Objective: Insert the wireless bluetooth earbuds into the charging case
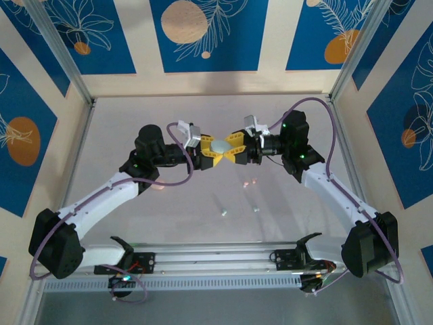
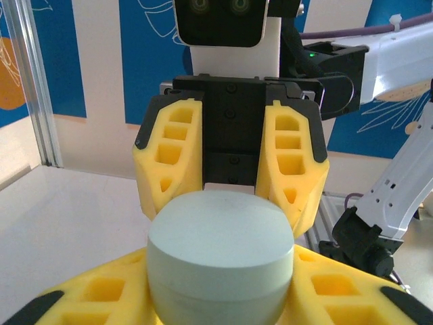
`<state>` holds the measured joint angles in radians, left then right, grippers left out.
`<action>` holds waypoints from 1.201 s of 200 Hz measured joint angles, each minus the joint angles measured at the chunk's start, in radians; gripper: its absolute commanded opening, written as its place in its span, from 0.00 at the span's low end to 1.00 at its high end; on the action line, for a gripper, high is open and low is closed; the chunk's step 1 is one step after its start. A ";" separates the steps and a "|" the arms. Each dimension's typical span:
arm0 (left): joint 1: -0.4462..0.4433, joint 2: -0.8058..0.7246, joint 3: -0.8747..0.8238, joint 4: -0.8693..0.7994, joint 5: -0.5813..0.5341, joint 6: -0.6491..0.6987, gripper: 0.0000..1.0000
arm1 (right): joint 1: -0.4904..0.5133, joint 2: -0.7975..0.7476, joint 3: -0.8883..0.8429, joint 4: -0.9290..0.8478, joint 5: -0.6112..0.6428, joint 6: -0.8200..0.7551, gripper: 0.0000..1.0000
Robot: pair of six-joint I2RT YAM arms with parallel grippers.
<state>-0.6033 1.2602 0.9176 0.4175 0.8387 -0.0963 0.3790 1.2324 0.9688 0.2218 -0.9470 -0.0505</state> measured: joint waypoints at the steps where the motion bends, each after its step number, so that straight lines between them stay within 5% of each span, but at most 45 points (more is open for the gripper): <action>1: 0.000 0.000 0.000 0.000 0.000 0.000 0.35 | 0.000 0.000 0.000 0.000 0.000 0.000 0.35; 240: 0.003 -0.001 -0.006 0.035 -0.005 -0.003 0.26 | -0.013 0.076 0.158 -0.179 0.114 0.323 0.59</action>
<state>-0.6006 1.2594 0.9119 0.4522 0.8341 -0.0994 0.3660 1.3087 1.1267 0.0433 -0.8330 0.2729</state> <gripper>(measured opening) 0.344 0.586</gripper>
